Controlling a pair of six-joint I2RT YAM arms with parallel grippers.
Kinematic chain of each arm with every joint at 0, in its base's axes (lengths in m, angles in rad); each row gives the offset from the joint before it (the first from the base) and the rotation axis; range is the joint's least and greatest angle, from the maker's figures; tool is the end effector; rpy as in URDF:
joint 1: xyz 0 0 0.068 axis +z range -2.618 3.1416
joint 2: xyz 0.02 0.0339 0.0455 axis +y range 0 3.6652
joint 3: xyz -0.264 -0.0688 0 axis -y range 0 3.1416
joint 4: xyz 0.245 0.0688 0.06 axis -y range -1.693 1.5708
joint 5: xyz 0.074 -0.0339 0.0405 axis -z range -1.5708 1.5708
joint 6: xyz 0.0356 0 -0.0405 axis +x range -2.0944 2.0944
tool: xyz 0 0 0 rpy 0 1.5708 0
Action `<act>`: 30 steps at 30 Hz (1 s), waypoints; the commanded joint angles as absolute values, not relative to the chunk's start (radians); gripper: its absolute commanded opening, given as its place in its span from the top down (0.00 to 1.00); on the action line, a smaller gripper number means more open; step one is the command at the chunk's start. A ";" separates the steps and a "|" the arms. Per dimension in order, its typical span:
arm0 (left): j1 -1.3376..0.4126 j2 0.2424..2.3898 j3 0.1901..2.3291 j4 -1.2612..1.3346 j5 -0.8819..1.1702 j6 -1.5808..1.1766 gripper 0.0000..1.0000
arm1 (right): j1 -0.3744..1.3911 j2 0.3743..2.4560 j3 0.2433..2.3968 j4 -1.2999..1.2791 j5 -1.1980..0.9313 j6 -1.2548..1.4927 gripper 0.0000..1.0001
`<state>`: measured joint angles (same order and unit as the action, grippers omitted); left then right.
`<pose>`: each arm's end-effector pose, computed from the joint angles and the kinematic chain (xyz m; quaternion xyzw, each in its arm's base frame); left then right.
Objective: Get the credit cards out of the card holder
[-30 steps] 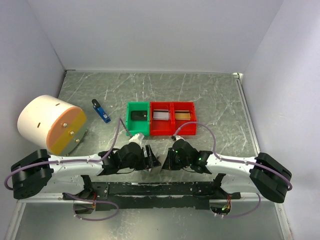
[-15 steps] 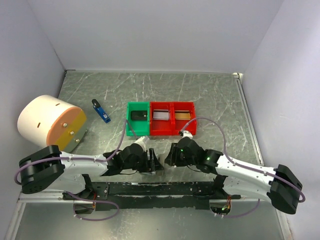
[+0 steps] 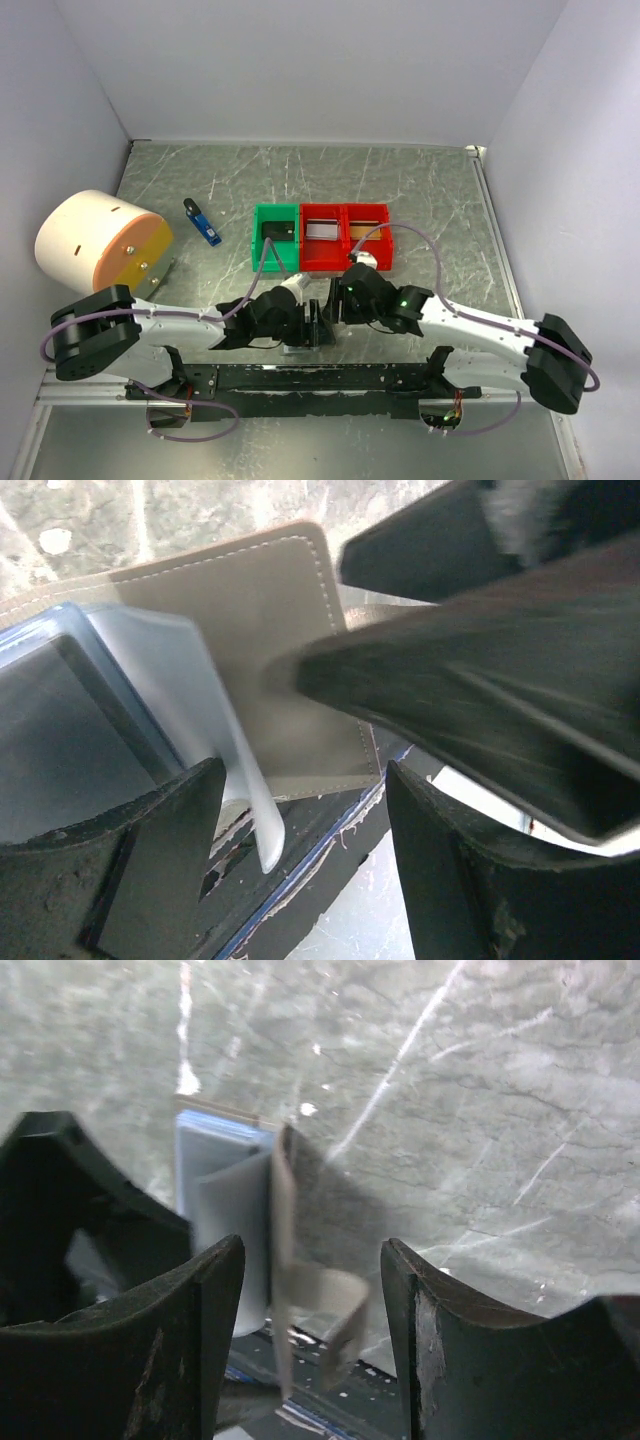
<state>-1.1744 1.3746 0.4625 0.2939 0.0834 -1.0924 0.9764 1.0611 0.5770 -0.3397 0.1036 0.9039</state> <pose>0.0958 -0.2365 0.1520 0.0555 0.8864 -0.4307 0.1605 0.1208 0.1722 0.2027 -0.0148 0.9299 0.2659 0.2538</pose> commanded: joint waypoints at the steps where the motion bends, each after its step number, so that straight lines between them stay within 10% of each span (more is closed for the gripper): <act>1: -1.192 1.377 0.499 0.300 0.115 -1.049 0.23 | 0.977 1.143 0.595 -0.335 0.101 0.874 0.43; 13: -1.207 1.335 0.526 0.355 0.100 -1.012 0.28 | 0.977 1.088 0.452 -0.217 0.049 0.925 0.76; 22: -1.213 1.453 0.477 0.437 0.136 -1.041 0.52 | 0.976 1.023 0.438 -0.264 0.110 0.956 0.68; 30: -1.224 1.475 0.472 0.426 0.120 -1.047 0.53 | 0.976 0.978 0.471 -0.295 0.099 0.940 0.54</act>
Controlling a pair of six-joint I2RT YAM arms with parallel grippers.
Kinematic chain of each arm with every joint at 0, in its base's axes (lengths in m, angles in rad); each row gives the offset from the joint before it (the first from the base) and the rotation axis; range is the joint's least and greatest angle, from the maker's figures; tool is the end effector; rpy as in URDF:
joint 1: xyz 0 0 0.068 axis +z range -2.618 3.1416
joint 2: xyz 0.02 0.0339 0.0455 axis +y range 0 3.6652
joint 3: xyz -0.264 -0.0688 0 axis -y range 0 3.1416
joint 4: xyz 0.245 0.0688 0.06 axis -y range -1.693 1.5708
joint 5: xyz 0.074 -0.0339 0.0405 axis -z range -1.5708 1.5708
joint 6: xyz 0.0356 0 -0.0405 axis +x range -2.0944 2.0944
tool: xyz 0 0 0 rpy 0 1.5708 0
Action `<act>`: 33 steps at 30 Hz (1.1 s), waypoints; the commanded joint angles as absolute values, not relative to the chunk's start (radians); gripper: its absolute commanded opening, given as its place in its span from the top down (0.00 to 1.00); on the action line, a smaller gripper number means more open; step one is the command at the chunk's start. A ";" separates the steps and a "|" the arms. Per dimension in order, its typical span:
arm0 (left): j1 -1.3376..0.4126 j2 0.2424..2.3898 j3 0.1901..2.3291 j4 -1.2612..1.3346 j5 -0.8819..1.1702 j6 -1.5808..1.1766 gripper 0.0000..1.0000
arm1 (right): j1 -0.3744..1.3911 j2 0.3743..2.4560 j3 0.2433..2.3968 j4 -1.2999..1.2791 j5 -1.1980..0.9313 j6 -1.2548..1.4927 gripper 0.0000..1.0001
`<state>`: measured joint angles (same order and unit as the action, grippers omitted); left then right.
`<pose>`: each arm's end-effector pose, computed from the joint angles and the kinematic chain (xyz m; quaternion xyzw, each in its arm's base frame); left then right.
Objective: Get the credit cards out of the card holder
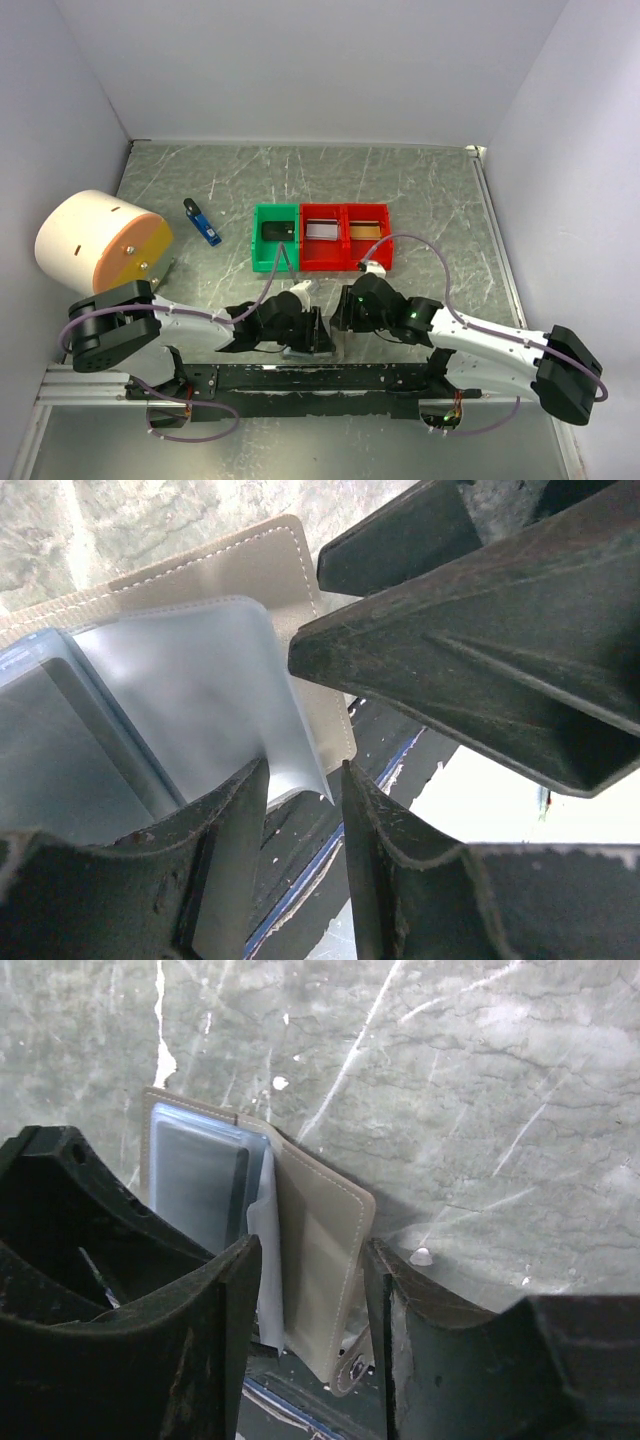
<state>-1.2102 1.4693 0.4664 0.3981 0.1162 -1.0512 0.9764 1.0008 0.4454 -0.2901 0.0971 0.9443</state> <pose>0.0898 -0.2499 0.1397 0.0971 0.8792 -0.4414 0.1510 0.1092 0.1554 0.1757 0.0022 0.9340 0.2643 0.2403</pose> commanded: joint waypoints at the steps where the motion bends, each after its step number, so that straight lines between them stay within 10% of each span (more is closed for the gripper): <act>1: -1.225 1.478 0.474 0.428 0.121 -1.047 0.53 | 0.976 0.983 0.468 -0.275 0.077 0.932 0.53; 8: -1.236 1.476 0.483 0.425 0.114 -1.050 0.52 | 0.977 1.125 0.473 -0.248 0.034 0.906 0.52; 16: -1.248 1.218 0.503 0.097 -0.060 -1.026 0.38 | 0.976 1.131 0.429 -0.251 0.101 0.886 0.85; 33: -1.247 1.174 0.528 -0.329 -0.260 -1.138 0.40 | 0.976 1.142 0.450 -0.192 0.045 0.859 0.84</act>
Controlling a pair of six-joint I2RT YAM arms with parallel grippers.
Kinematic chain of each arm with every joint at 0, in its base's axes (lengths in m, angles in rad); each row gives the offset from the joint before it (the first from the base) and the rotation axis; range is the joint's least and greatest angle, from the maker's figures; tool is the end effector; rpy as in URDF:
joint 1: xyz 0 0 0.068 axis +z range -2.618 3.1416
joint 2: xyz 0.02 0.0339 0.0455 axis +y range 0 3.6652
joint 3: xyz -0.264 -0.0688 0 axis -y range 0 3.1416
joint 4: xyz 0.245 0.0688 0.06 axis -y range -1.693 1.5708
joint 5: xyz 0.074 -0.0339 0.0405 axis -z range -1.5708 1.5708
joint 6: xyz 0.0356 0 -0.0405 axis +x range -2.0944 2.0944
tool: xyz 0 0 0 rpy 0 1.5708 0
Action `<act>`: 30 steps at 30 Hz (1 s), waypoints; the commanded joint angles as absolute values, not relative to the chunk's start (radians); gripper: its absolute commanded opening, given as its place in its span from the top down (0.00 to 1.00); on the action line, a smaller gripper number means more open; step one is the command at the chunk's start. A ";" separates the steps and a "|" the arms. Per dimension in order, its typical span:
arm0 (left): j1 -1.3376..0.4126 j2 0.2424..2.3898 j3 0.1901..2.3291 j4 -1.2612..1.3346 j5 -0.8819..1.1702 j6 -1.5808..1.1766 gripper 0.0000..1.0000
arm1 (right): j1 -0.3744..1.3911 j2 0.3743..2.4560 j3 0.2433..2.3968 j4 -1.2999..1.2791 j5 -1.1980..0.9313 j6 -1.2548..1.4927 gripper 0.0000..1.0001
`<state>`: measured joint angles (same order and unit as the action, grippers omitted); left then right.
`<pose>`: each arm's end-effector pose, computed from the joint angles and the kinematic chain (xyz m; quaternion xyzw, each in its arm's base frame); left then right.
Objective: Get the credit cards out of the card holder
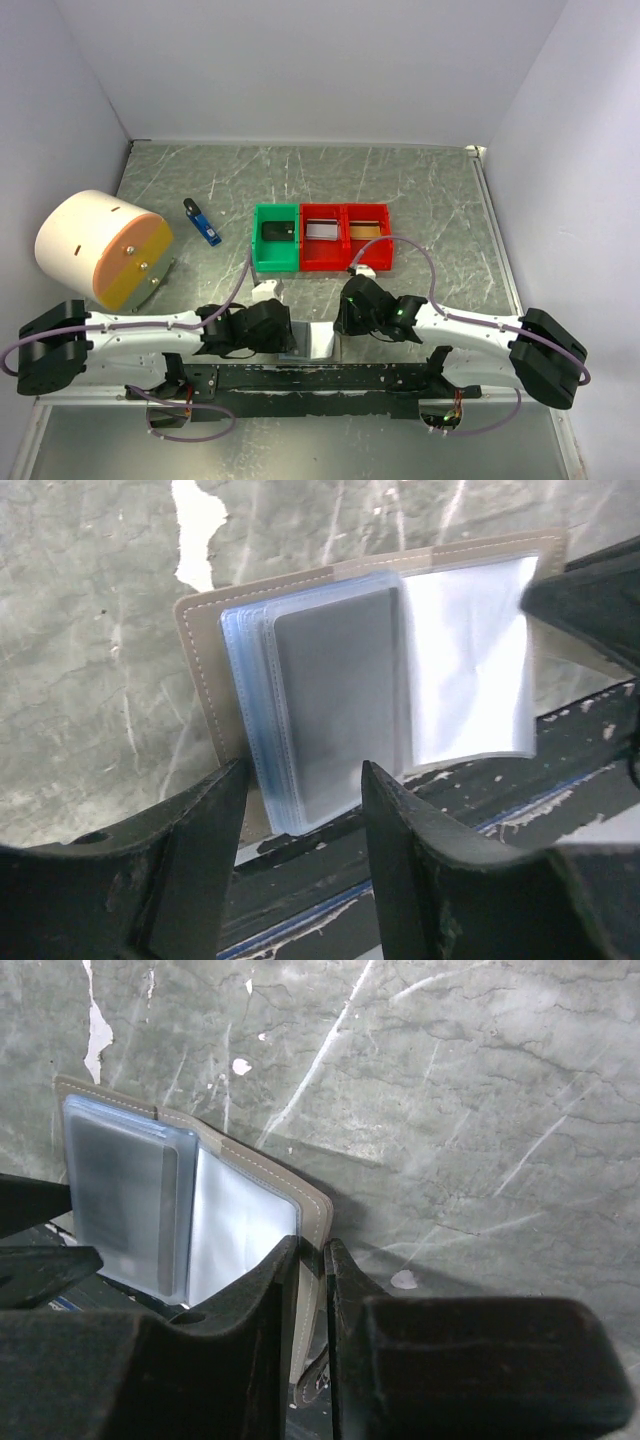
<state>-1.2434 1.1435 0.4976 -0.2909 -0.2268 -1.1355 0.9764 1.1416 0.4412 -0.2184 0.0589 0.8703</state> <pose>0.0741 -0.1932 0.1666 0.0157 0.9446 -0.2474 0.2151 0.1152 0.1667 0.1545 -0.0408 0.9461 0.2385 0.2153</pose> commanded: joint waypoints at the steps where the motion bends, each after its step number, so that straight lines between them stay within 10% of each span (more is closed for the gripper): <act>1: -1.248 1.178 0.535 -0.321 -0.257 -1.132 0.41 | 0.976 1.139 0.449 -0.192 0.045 0.861 0.83; 14: -1.249 1.154 0.491 -0.233 -0.242 -1.177 0.46 | 0.976 1.004 0.717 -0.585 0.267 0.788 0.49; 30: -1.250 1.056 0.442 -0.206 -0.240 -1.192 0.46 | 1.173 1.357 0.836 -0.348 0.167 0.892 0.77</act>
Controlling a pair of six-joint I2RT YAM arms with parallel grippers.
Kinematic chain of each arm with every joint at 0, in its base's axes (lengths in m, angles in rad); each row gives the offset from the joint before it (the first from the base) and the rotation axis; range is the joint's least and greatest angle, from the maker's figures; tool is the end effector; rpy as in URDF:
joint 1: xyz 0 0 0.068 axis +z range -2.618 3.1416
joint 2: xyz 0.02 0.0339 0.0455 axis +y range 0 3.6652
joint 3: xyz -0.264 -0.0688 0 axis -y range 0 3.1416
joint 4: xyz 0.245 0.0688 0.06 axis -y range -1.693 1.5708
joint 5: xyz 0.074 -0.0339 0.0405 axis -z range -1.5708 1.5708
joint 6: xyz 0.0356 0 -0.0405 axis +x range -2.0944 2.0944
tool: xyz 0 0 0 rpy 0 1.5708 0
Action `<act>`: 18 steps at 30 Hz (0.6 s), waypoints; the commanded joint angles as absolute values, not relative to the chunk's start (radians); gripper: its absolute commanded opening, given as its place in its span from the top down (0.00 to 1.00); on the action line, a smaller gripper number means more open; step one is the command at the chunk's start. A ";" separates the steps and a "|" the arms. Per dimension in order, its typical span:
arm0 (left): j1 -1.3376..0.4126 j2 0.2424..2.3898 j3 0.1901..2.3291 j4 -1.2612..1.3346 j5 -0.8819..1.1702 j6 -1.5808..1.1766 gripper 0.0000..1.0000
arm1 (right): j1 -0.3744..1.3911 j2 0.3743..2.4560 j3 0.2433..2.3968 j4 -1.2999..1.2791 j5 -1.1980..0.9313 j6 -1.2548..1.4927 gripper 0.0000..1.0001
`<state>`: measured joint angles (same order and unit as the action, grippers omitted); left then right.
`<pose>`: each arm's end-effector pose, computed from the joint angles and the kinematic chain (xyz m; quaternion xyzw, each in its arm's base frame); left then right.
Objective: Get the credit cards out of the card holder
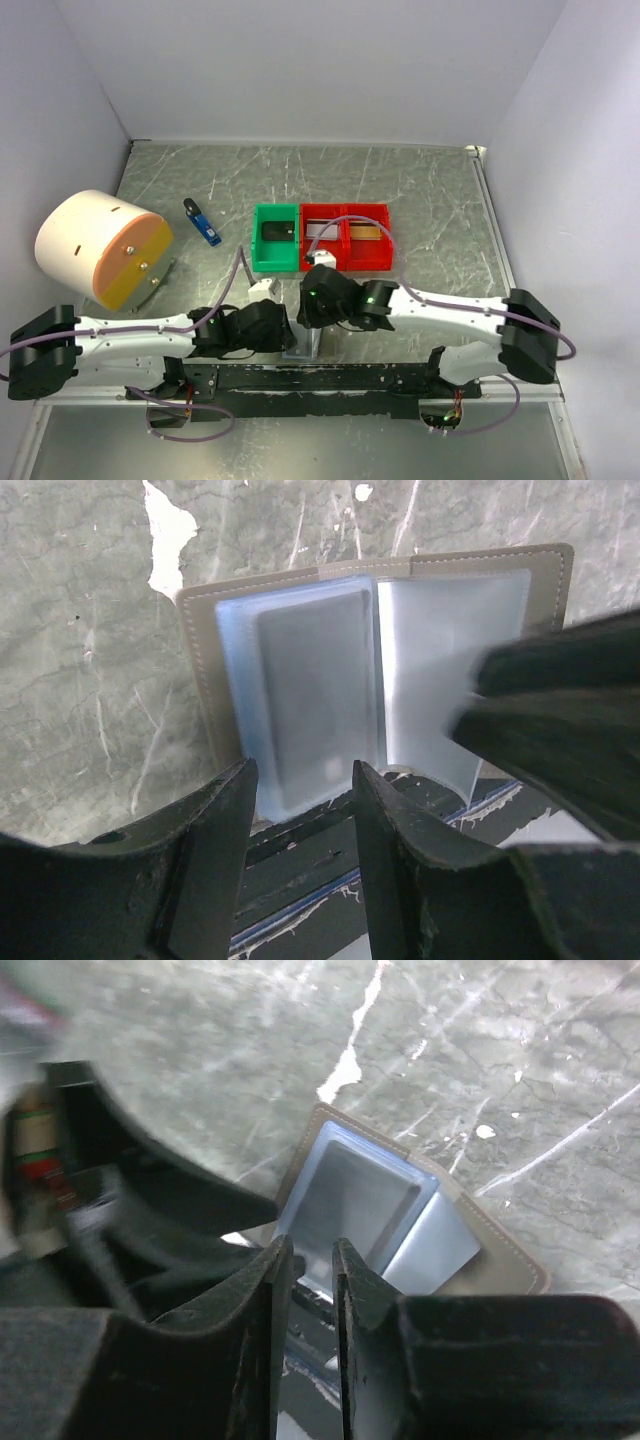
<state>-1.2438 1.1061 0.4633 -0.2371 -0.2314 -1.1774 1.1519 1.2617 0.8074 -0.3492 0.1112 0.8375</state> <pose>0.0729 -0.1896 0.1669 -0.0080 0.9354 -0.2765 0.2202 0.1102 0.2378 0.2327 -0.1244 0.9177 0.2853 0.2468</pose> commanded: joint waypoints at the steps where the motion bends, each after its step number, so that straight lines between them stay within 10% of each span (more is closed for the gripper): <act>1: -1.250 1.044 0.437 -0.207 -0.239 -1.192 0.46 | 1.178 1.375 0.827 -0.344 0.170 0.902 0.76; 18: -1.250 0.762 0.392 -0.520 -0.392 -1.351 0.45 | 1.250 1.531 0.804 -0.306 0.184 0.956 0.47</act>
